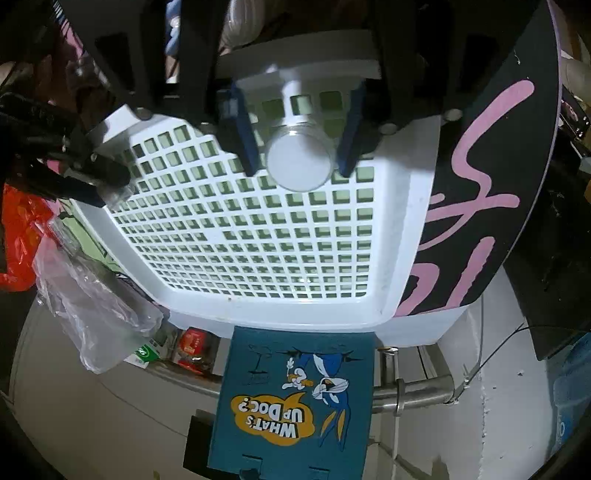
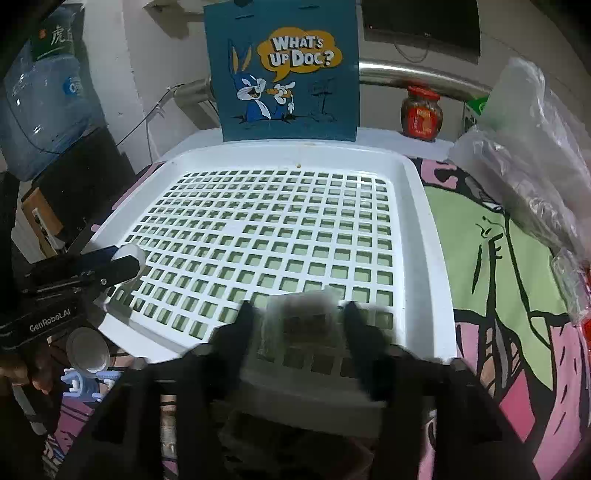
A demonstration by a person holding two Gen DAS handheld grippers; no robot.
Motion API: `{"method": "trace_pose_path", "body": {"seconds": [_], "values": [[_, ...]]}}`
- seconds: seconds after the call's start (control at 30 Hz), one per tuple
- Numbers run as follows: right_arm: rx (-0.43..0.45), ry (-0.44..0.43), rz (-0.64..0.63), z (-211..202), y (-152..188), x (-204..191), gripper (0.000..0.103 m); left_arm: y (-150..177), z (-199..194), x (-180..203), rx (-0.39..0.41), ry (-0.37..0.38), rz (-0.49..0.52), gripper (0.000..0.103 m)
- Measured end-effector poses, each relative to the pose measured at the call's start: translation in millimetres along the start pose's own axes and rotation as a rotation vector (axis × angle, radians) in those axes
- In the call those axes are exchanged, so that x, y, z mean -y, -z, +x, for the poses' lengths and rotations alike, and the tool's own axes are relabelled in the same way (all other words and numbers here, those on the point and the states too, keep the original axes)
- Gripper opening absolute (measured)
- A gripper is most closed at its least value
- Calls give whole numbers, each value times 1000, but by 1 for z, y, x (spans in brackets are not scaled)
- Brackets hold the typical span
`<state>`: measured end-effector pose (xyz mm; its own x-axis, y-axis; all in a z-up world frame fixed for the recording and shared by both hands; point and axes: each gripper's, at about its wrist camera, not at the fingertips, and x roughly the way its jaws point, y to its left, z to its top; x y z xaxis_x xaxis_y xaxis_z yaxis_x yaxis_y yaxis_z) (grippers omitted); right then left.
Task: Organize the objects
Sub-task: 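Lower the white jar onto the white tray with the left tool while the right tool sets its bag there, then open both tools and pull them back from the white tray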
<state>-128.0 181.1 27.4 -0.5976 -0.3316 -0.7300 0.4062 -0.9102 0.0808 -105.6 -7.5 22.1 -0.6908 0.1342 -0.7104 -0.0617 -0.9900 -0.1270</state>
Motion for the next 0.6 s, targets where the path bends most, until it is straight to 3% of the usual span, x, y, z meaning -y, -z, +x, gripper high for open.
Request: {"method": "trace_pose_path", "body": {"seconds": [0.03, 0.1, 0.23, 0.6], "values": [[13, 4, -7, -2, 1, -2, 65, 0, -1, 0, 7, -3, -2, 67], [52, 17, -17, -9, 1, -4, 71, 0, -8, 0, 43, -13, -1, 71], [125, 7, -6, -24, 2, -4, 81, 0, -17, 0, 68, 8, -13, 72], [195, -8, -10, -49, 11, -10, 86, 13, -42, -1, 102, 23, -3, 72]]}}
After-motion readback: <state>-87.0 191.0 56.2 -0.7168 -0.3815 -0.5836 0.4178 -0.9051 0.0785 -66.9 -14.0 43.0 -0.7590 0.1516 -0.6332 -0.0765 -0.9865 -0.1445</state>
